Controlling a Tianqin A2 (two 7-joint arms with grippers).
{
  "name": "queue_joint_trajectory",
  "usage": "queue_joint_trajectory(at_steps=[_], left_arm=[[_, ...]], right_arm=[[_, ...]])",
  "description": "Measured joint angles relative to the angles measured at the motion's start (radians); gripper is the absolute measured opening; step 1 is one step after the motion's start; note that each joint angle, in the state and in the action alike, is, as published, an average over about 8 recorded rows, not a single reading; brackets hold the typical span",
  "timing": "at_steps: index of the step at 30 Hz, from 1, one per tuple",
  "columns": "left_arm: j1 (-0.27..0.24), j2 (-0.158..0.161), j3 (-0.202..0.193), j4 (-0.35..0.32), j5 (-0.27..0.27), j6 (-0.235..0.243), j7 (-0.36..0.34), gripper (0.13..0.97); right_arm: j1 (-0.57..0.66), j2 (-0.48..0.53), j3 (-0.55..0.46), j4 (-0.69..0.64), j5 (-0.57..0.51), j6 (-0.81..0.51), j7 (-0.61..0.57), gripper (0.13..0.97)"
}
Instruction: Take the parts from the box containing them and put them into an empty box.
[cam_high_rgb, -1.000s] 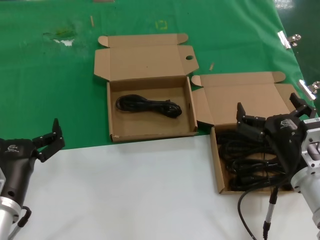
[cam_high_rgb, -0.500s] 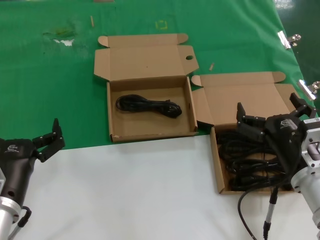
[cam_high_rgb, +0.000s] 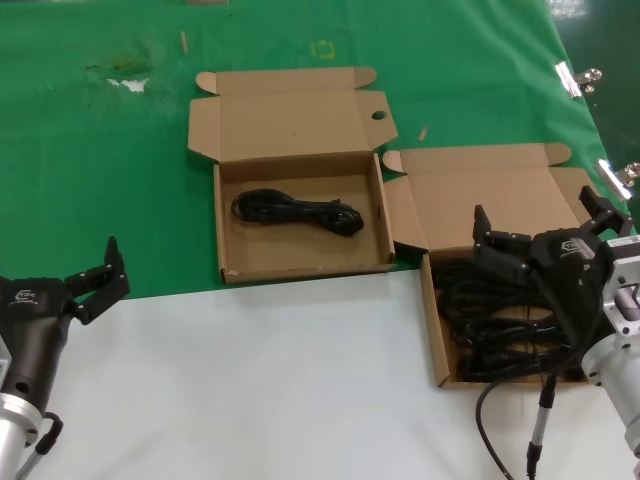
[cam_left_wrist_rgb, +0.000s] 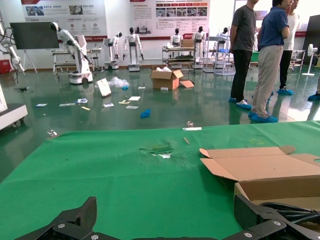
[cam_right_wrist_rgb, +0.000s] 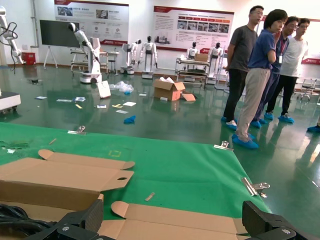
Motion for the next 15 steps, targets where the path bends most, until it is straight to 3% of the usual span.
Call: queue_joint_trajectory(at_steps=[15], left_arm=[[0.000,0.000,0.000,0.000,0.000,0.000,0.000,0.966]], right_arm=[[0.000,0.000,0.000,0.000,0.000,0.000,0.000,0.966]])
